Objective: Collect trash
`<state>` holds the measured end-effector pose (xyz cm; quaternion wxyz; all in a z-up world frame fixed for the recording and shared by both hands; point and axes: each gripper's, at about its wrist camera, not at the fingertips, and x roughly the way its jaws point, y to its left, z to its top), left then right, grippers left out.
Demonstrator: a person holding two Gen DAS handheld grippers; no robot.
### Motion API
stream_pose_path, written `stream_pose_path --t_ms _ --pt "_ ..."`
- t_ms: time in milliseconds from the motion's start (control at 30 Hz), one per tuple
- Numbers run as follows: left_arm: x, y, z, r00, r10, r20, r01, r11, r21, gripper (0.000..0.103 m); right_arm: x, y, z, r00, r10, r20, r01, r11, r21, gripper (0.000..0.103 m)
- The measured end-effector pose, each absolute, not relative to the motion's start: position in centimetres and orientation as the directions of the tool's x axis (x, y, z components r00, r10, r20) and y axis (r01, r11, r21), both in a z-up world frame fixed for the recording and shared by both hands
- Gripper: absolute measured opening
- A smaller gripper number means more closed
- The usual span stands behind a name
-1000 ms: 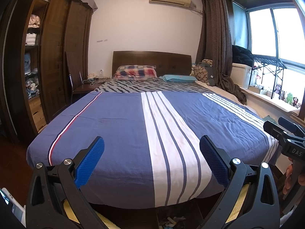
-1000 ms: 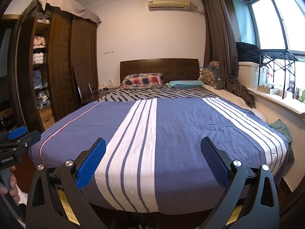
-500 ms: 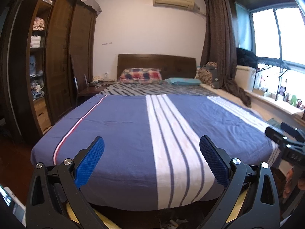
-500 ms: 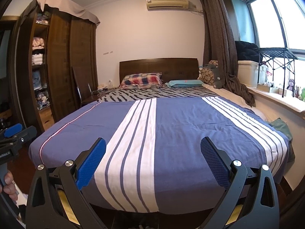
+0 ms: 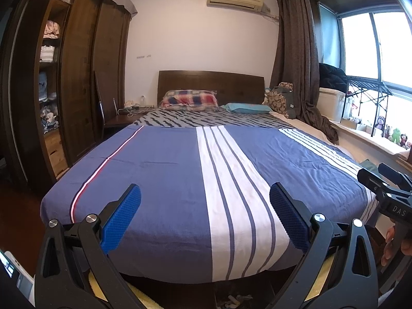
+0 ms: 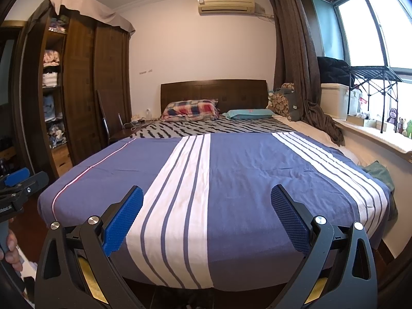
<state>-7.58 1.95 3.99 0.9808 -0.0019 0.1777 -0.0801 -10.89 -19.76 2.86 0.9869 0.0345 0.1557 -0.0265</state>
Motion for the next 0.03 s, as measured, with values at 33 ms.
stream_pose_path --t_ms 33 --pt "-7.55 1.89 3.98 0.924 -0.157 -0.349 0.157 0.987 -0.030 0.095 -10.89 -19.77 2.86 0.950 -0.041 -0.309 0.063 0.996 0.060 0.099"
